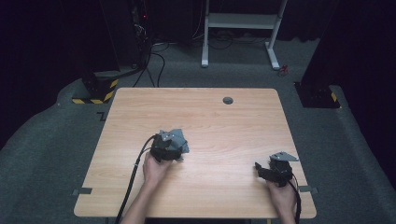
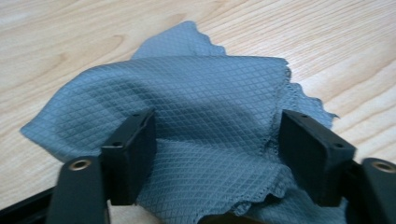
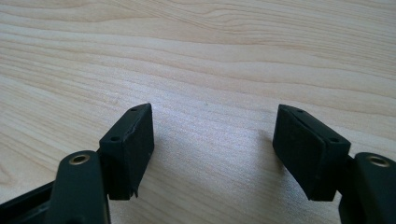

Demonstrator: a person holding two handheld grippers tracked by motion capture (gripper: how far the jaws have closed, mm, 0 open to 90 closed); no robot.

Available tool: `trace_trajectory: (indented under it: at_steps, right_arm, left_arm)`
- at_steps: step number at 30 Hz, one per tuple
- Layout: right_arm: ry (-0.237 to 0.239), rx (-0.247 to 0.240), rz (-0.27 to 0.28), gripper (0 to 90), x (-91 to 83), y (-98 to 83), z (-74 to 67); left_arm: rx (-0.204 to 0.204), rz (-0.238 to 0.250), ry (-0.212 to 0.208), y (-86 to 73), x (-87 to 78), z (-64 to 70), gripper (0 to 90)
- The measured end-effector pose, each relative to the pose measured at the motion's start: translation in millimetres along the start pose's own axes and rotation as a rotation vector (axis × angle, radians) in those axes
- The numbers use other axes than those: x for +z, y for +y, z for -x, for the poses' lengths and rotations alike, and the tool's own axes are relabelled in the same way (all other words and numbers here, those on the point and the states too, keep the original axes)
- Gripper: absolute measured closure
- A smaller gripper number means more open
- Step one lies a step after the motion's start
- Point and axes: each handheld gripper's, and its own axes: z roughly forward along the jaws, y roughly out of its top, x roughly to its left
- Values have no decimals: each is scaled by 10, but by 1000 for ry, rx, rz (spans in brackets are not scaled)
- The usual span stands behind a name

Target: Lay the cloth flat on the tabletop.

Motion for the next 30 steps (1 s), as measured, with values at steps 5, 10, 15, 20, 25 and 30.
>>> trace_trajectory:
  at_steps: [5,10,15,20,25,30]
  right_arm:
    - [0,0,0,292,0,0,0]
    - [0,0,0,292,0,0,0]
    - [0,0,0,292,0,0,0]
    - [0,0,0,292,0,0,0]
    - [0,0,0,293,0,-1,0]
    - [0,0,0,292,0,0,0]
  left_arm:
    - [10,-7,11,32,12,-16,391]
    - [16,-6,7,41,-3,-39,533]
    - [22,-2,2,40,-16,-87,708]
    - [-2,4,-19,38,-17,-103,801]
    - [-25,29,-66,29,-47,-95,816]
    - [-24,67,-132,67,-98,0,818]
